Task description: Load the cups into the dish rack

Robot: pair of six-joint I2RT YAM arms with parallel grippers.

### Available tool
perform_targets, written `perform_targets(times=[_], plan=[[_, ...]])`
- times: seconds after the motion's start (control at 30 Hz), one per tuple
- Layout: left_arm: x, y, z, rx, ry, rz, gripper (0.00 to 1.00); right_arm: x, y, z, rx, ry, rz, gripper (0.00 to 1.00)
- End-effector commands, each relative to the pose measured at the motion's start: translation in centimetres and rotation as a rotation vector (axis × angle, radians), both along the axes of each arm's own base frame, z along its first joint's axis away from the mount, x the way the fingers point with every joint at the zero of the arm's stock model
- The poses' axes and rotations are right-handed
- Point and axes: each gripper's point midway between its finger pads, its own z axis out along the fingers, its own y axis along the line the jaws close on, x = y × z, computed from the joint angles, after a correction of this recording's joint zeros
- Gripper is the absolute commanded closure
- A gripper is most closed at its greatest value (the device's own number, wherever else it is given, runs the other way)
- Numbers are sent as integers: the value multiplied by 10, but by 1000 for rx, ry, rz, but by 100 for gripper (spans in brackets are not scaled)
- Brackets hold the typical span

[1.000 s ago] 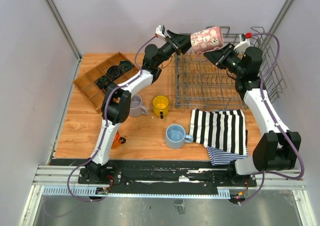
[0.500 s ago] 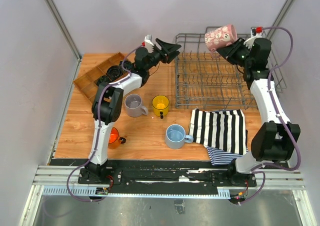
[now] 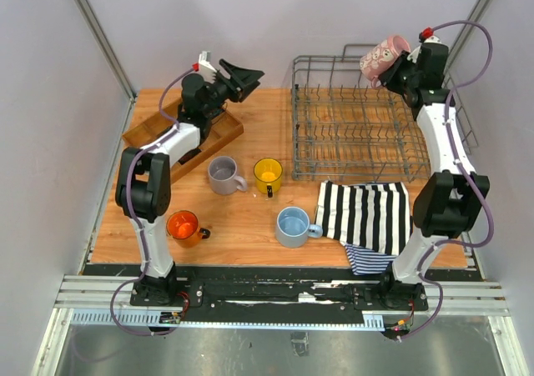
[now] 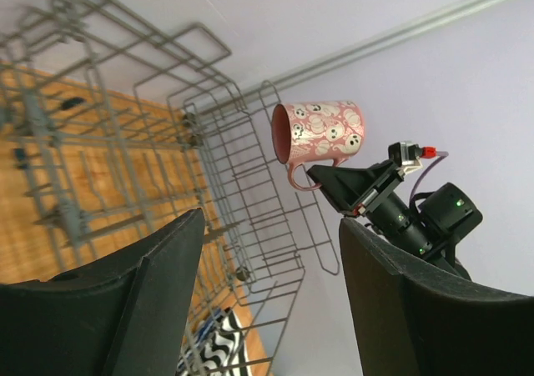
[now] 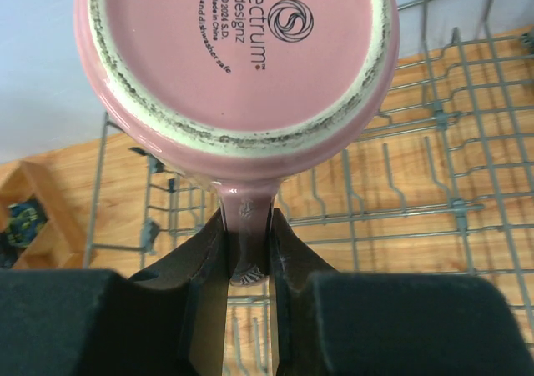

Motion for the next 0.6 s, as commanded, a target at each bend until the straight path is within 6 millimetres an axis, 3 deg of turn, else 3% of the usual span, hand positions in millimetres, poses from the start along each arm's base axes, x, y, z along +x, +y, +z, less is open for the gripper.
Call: perform_targets(times=[0.0,0.27,0.57], plan=[[-3,33,4,-8,-43,33,30,26,-25,47,-154,-155,-88,99],[1,56,-8,-2,-43,53,30,66,-37,48,-316,-172,-167,99],[11,76,-28,17,-14,79,30,98,-53,11,-384,-133,-233,99]])
